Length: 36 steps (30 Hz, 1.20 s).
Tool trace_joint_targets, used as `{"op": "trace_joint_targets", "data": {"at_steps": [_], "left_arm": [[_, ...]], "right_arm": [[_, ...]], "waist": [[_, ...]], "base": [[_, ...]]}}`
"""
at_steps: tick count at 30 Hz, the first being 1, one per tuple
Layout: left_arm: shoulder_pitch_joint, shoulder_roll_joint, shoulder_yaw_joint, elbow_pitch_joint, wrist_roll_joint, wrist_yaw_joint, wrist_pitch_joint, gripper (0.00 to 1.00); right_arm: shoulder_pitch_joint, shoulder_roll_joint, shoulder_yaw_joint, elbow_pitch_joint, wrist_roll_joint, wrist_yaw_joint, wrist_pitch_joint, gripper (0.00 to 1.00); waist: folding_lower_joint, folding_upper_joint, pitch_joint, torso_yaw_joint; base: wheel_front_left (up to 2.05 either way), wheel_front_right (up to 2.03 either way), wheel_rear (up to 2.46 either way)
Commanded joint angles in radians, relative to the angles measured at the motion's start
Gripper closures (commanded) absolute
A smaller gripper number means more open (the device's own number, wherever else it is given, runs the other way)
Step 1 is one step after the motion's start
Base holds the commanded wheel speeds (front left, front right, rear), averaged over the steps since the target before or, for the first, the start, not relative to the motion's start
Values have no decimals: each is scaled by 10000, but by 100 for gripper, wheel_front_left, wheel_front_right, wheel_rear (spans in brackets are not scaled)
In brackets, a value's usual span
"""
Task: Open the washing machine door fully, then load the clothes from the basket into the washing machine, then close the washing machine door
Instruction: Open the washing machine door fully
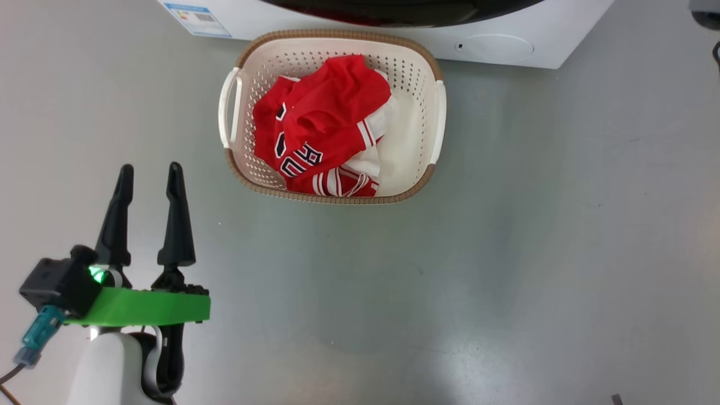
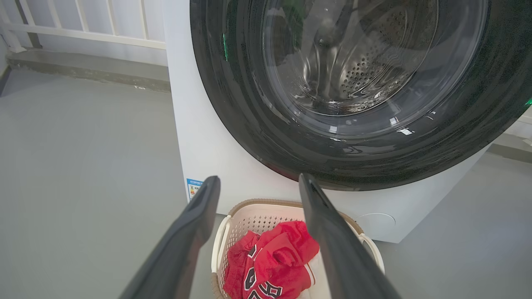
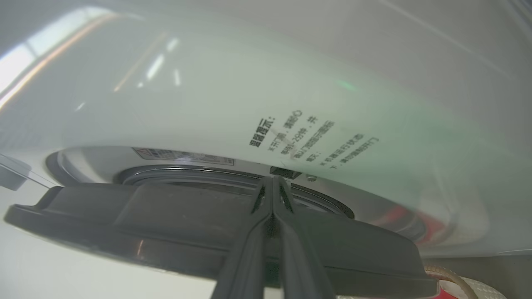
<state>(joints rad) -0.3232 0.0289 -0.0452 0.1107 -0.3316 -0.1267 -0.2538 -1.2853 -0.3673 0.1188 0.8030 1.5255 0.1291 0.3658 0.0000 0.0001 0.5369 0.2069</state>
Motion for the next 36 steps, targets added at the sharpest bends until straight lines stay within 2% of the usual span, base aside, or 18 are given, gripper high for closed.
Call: {"op": "trace_joint_targets", "data": {"at_steps": [1, 18, 36], "left_arm": [[-133, 214, 266, -150, -50, 51, -80, 0], [3, 214, 159, 59, -36, 121, -80, 0], [502, 214, 335, 344, 200, 112, -80, 0]], "right_arm": [[-247, 124, 103, -183, 100, 16, 142, 100], [-509, 376, 153, 598, 642, 16, 1520, 100], [1483, 763, 290, -109, 1179, 16, 2929, 100]], "waist": [[0, -1, 61, 32], [0, -1, -228, 94], [0, -1, -1294, -319]], "base": [[0, 0, 0], [0, 0, 0], [0, 0, 0]]}}
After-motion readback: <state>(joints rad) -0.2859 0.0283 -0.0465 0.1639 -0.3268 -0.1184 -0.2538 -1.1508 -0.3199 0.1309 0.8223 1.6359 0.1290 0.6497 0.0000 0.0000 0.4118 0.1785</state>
